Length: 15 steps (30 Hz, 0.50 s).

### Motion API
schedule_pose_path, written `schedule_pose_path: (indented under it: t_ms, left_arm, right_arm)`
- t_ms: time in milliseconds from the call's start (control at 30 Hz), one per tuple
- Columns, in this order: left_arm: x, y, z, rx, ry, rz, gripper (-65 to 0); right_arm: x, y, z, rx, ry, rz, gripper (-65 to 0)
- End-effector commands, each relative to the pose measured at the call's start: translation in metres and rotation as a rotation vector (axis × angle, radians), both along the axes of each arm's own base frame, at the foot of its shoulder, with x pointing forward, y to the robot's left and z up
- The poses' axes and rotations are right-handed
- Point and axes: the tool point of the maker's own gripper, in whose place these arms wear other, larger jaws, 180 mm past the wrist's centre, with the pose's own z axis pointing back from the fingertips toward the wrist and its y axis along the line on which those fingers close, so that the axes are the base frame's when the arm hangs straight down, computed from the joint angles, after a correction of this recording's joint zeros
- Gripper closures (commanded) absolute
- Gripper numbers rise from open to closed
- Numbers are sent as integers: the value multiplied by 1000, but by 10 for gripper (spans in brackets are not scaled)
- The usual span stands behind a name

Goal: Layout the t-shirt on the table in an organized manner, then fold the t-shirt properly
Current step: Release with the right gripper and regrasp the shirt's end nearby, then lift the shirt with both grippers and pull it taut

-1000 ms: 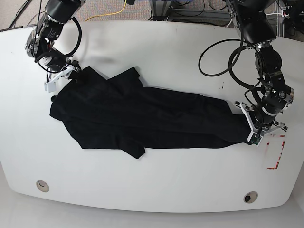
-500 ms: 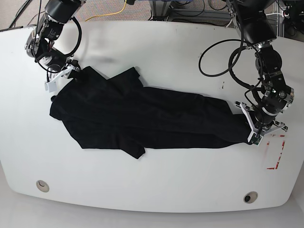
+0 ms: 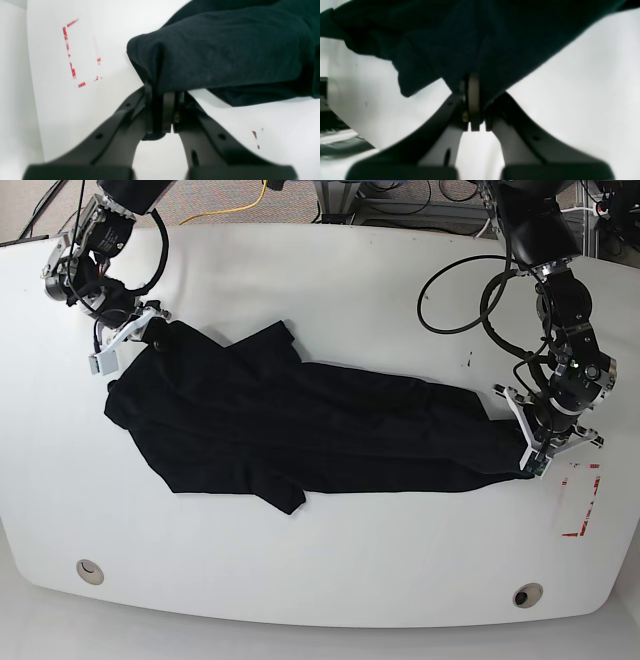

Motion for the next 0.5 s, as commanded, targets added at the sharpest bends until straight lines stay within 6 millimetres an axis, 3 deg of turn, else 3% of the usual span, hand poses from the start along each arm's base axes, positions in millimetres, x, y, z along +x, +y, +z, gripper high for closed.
schedule_pose_path:
  t_ms: [0, 267, 467]
  left_arm:
    - [0, -1, 11, 4, -42, -9, 0]
    - [-23, -2, 1, 24, -13, -14, 0]
    - [-18, -6, 40, 63, -123, -30, 0]
  right_arm:
    - [2, 5, 25, 3, -89, 20, 0]
    - [-6, 15, 55, 21, -183, 52, 0]
    - [1, -4, 90, -82, -281, 43, 0]
